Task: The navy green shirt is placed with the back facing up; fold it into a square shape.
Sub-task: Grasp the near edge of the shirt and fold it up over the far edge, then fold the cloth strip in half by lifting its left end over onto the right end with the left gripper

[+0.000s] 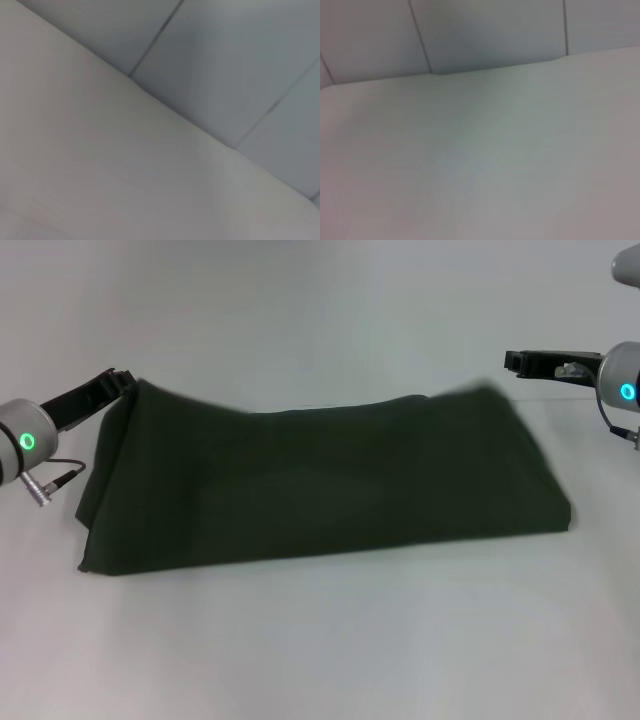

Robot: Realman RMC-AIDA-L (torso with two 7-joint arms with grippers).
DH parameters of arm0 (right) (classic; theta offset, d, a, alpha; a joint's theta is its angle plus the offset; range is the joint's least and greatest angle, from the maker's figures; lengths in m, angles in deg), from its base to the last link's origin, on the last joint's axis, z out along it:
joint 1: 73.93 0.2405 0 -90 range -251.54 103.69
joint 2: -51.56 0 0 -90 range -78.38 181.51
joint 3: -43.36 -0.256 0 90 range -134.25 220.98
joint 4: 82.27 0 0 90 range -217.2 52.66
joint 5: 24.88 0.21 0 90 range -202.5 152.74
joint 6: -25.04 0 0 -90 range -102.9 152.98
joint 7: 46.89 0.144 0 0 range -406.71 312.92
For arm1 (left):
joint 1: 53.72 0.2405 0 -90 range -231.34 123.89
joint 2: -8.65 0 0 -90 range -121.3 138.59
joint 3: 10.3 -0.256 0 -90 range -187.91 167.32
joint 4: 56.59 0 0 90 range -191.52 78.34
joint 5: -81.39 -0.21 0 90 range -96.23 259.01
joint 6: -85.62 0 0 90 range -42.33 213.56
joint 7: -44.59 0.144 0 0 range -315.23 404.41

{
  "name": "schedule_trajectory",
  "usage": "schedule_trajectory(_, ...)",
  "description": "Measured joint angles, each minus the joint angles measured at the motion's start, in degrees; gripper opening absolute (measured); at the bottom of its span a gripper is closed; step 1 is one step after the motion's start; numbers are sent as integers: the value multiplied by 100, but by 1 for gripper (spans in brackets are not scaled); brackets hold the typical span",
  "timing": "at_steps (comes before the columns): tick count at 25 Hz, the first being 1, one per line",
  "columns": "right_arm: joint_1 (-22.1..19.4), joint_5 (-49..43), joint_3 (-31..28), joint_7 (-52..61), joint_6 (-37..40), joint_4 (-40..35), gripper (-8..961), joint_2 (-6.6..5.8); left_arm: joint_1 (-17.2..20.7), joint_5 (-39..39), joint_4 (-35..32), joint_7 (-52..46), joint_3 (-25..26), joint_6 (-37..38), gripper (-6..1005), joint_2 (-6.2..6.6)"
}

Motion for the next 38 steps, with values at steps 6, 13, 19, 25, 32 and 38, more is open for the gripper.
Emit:
schedule_trajectory(6,21,-5,175,-7,-458,97,252,49,-51,540,172,441,-8,-819,24,-129)
schedule_trajectory(13,-259,131,123,-25,-190,-144,537,-3,254,934,100,483,11,-380,438,47)
schedule_trajectory(19,-907,1147,114,-514,902,-805,693,-17,694,1092,-148,468,-15,1174,674,163)
schedule_trajectory(25,-1733,2685,111,-1772,2440,-995,726,-44,1161,1009,-429,413,-308,2721,884,45)
schedule_trajectory(32,-2301,2817,155,-2892,3931,-1004,741,-91,1445,604,-706,473,-644,3928,893,-36)
schedule_trajectory(38,-2450,2051,174,-3413,4829,-976,755,-230,1511,214,-922,1304,-1267,4383,894,-121)
